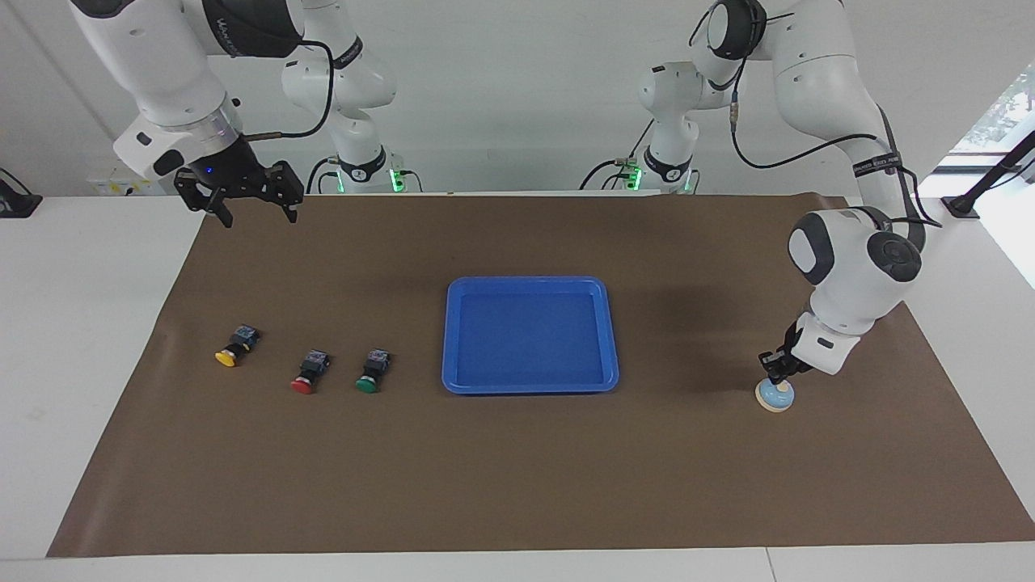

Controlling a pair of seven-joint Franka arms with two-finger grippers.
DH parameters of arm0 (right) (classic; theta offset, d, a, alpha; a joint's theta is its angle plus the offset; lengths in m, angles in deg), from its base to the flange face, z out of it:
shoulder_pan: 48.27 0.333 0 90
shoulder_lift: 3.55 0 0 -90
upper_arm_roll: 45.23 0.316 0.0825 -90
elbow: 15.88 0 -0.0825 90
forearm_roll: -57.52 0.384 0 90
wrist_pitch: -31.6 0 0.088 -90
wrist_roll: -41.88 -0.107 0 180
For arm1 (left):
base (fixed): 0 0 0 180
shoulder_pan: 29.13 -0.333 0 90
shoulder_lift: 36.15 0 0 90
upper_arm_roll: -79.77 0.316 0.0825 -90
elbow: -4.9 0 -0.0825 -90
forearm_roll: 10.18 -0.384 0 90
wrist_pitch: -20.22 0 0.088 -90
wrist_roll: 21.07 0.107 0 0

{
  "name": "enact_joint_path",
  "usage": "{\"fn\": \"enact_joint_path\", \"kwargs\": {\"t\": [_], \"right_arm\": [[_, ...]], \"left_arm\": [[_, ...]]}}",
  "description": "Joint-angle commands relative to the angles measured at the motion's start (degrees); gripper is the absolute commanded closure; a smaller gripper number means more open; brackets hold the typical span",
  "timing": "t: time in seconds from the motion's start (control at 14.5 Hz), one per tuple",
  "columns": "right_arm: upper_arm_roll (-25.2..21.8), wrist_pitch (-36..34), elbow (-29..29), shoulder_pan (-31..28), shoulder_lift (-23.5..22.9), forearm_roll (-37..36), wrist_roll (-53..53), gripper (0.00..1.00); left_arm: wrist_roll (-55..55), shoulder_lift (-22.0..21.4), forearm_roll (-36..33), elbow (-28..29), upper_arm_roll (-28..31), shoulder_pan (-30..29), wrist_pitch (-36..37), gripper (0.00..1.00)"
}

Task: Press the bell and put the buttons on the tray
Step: 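Move the left gripper over the small bell, then press down on the bell with the left gripper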

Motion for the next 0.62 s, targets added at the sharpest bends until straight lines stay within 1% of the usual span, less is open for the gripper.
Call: {"fn": "enact_joint_path", "kwargs": {"t": [0.0, 0.55], "right_arm": [[0.4, -0.4, 0.8, -0.8, 1.0, -0.1, 1.3, 0.0], [0.4, -0.4, 0.8, -0.8, 1.0, -0.1, 1.3, 0.0]], "left_arm": [[-0.9, -0.3, -1.3, 0.7, -0.3, -0.6, -1.4, 1.0], [-0.9, 0.8, -2.8, 0.2, 0.2, -0.6, -2.5, 1.0]]}}
